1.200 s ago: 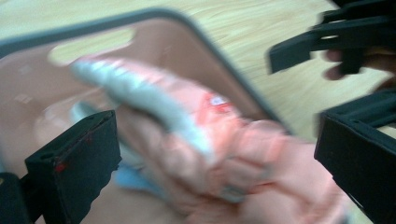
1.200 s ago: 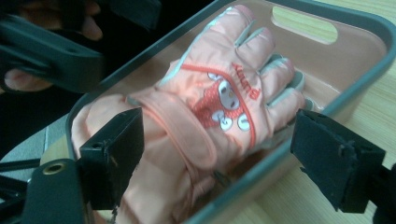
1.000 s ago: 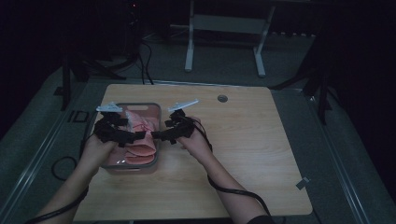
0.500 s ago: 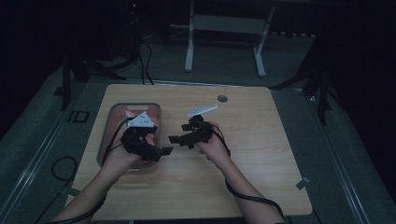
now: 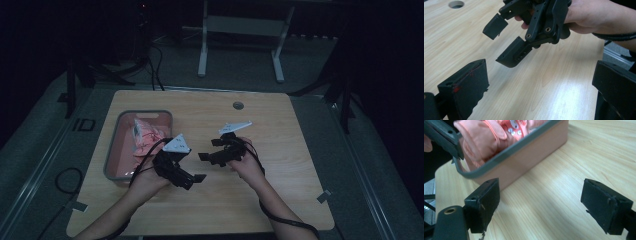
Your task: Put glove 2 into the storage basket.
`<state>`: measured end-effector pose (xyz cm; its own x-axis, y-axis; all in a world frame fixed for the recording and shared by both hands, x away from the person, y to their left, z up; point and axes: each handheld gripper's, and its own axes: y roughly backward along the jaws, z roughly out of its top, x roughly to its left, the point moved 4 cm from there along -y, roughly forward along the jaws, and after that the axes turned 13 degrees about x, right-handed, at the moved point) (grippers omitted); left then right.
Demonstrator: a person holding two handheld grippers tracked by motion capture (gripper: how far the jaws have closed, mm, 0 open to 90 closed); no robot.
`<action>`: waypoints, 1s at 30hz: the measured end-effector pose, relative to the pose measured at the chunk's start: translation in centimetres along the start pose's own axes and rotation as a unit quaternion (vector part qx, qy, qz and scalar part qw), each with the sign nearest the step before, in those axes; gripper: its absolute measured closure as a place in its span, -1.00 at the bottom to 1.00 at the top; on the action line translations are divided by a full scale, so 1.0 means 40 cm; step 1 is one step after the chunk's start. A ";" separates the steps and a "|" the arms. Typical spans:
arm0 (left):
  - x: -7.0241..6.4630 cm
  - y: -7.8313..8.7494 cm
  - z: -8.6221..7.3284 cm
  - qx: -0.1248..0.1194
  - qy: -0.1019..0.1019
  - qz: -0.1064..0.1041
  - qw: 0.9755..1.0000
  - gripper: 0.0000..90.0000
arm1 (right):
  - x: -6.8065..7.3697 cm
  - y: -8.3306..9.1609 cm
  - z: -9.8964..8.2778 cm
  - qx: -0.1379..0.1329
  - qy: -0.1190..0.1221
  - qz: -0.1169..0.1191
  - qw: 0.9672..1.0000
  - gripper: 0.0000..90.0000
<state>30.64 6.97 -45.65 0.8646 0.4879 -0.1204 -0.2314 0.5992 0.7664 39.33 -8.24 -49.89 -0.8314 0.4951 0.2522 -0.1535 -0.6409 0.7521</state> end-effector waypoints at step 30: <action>-0.111 -0.201 -0.032 0.043 -0.073 -0.041 0.996 -0.99 | -0.047 -0.015 -0.202 0.015 0.006 -0.013 1.000 -0.65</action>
<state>28.10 0.82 -52.10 0.9362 0.3382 -0.0958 -0.1244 0.5736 0.8096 36.66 -13.54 -55.74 -0.8341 0.5036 0.2250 -0.1594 -0.6107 0.7757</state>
